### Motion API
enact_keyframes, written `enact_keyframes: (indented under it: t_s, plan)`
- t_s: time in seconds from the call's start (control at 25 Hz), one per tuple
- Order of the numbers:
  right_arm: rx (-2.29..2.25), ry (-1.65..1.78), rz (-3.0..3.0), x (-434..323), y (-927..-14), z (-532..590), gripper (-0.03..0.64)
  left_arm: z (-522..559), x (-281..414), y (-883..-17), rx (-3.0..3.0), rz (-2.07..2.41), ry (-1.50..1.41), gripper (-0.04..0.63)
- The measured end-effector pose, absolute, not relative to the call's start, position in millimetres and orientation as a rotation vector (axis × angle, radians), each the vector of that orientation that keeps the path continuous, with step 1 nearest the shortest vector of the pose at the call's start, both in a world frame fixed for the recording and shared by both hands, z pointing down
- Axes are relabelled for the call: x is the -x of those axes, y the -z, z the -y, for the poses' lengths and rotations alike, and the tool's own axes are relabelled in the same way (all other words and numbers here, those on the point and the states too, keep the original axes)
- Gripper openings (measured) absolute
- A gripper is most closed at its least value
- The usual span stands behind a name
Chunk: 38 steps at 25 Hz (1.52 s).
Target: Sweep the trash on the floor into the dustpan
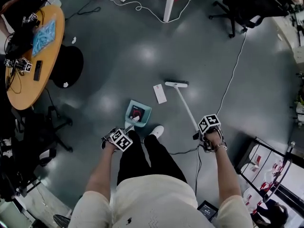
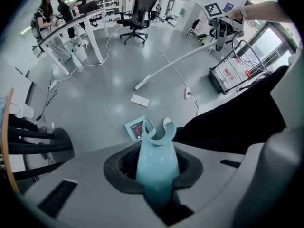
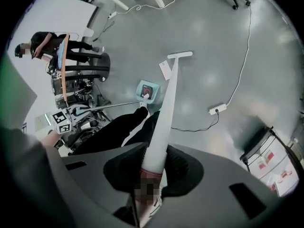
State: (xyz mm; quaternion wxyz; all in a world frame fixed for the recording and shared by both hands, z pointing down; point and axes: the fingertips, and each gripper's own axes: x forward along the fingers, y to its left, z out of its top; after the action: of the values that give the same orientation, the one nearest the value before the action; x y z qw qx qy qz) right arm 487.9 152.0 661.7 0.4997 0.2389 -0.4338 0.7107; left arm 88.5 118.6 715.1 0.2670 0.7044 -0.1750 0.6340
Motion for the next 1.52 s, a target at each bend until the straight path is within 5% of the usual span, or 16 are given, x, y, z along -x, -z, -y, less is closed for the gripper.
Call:
enact_keyframes:
  t_s: [0.44,0.68,1.52]
  plan:
    - [-0.507,-1.64,1.029,-509.4,-674.6,-151.9,0.086,-96.6,-131.4,-734.6,-1.845,0.33,-1.782,0.092]
    - [-0.384,-1.297,0.99,-518.5,-673.9,-180.6,0.086,-94.5,-159.3,-740.2,-1.838,0.404,-1.714,0.092]
    - [0.056,-1.01,0.857,-476.7,-677.9,-331.2,0.094,-148.2,-122.9,-762.2,-1.783,0.446,-1.675,0.092]
